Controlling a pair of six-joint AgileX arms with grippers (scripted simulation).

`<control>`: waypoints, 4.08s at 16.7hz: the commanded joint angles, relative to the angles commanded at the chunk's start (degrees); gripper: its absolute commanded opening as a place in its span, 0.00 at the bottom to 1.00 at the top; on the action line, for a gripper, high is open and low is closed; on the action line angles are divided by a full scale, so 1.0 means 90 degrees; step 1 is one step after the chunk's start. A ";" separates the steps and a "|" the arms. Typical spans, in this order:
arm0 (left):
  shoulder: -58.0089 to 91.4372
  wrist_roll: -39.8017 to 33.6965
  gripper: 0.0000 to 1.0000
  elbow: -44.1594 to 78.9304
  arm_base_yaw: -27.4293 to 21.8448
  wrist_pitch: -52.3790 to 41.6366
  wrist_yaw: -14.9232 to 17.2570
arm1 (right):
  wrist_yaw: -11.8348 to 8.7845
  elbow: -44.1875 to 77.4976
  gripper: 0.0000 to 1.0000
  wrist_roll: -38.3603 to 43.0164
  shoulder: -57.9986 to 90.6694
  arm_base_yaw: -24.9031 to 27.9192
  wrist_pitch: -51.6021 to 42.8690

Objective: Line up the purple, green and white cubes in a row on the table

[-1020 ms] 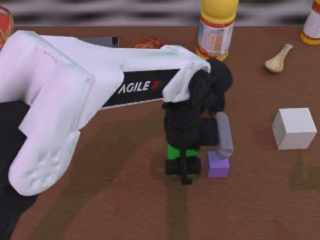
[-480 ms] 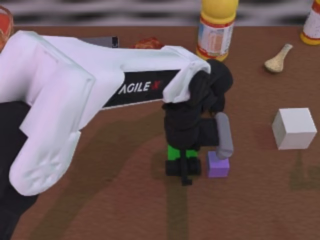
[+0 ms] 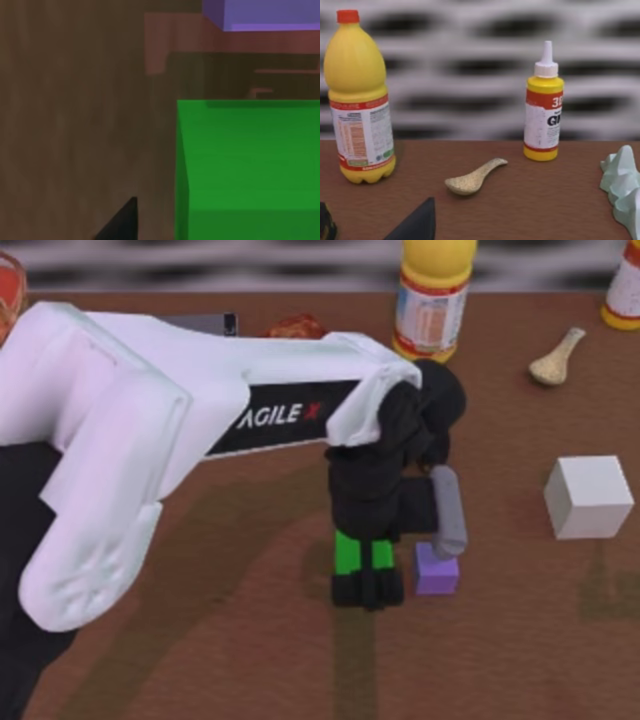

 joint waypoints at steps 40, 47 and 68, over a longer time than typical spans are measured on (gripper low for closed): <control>-0.9267 -0.3088 1.00 -0.6702 0.3534 0.3047 -0.0181 | 0.0016 0.6672 1.00 0.0434 0.8863 0.0596 -0.4717; -1.3342 -0.4515 1.00 -0.9875 0.4758 0.5187 -0.0150 | 0.0015 0.9385 1.00 0.0613 1.2260 0.0835 -0.6533; -1.4685 -0.5076 1.00 -1.0872 0.5149 0.6089 -0.0118 | 0.0021 0.9292 1.00 0.0693 1.4165 0.0926 -0.5127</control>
